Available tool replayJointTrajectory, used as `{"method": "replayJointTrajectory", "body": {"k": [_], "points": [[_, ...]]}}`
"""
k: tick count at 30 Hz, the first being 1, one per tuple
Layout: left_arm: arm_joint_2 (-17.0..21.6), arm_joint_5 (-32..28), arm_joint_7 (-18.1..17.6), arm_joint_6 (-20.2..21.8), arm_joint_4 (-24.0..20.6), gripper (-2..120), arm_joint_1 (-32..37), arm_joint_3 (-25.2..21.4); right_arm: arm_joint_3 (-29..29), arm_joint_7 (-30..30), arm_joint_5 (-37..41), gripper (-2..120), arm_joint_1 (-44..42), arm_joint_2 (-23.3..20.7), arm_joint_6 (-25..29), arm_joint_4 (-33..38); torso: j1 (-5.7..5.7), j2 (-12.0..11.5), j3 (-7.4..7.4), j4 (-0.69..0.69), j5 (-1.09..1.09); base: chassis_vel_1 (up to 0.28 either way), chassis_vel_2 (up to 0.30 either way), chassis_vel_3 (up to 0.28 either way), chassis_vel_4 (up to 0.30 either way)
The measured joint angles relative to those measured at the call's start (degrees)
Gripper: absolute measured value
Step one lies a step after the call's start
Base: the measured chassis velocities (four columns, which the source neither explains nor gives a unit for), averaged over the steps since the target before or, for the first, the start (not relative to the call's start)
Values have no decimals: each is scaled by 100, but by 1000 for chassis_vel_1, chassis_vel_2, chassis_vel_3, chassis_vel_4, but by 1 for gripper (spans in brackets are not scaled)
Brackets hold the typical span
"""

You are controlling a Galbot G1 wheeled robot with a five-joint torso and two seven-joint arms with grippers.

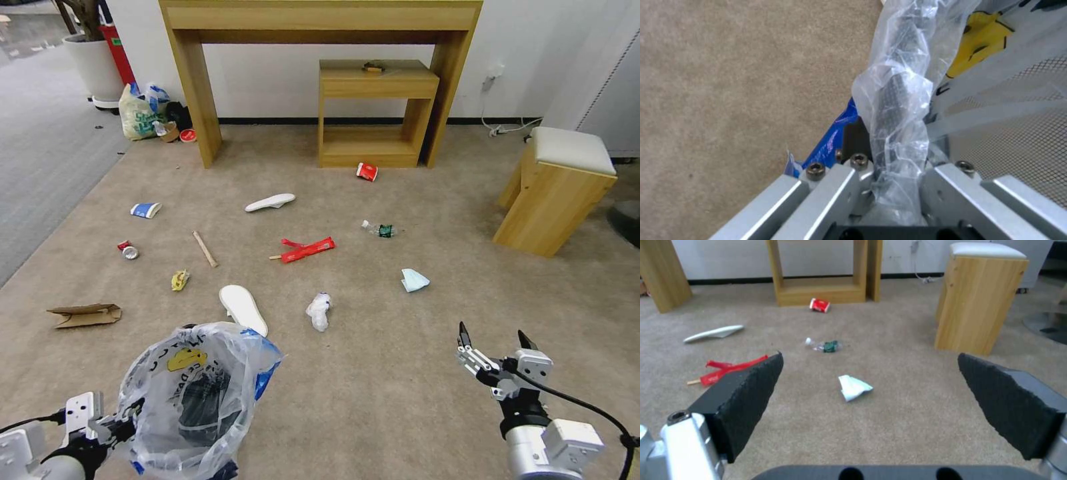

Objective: Pick up the trash bin and place the garbage on the floor into it.

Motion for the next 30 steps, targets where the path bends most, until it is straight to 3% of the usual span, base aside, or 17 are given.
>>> {"method": "replayJointTrajectory", "body": {"k": [5,30], "points": [[213,15,45,-2,43,0,52,15,-18,0,-27,100,-29,-7,-16,62,0,0,0,-1,-1,0,0,0,0],[211,167,344,-2,139,0,75,77,-6,-66,-124,100,-23,-11,-35,35,0,0,0,0,-1,0,0,0,0]]}}
